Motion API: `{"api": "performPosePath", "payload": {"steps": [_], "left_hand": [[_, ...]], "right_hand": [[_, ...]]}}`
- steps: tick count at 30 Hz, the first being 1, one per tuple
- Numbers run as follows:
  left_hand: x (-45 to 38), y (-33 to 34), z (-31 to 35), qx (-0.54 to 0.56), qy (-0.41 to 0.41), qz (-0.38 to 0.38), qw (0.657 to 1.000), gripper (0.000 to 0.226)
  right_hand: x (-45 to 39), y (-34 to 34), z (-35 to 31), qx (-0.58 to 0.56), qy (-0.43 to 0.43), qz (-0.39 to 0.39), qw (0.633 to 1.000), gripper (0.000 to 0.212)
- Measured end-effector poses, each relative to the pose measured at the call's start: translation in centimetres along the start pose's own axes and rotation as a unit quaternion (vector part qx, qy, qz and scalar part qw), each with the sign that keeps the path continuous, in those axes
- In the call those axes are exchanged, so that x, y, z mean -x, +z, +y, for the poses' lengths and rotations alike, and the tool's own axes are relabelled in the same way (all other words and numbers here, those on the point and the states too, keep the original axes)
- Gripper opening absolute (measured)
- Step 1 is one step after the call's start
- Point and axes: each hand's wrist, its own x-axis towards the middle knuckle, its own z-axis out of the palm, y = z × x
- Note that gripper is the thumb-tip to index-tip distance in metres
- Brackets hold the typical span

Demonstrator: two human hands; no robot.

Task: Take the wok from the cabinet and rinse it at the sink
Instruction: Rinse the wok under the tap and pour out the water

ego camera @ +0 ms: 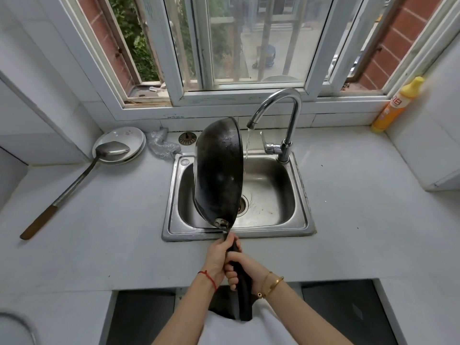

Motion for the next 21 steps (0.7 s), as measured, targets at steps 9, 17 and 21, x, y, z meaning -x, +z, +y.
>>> {"api": "performPosePath", "payload": {"steps": [9, 17, 21], "left_hand": [[0.4, 1.2, 0.1, -0.008, 0.007, -0.003, 1.000, 0.020], [0.1, 1.6, -0.7, -0.130, 0.039, 0.018, 0.991, 0.026], [0.1, 2.2, -1.1, -0.177, 0.055, 0.020, 0.982, 0.027]], "right_hand": [[-0.3, 1.0, 1.6, 0.145, -0.182, 0.282, 0.931, 0.031], [-0.4, -0.1, 1.8, 0.080, -0.152, 0.233, 0.957, 0.030], [-0.1, -0.8, 1.6, 0.064, -0.139, 0.215, 0.965, 0.033]]}}
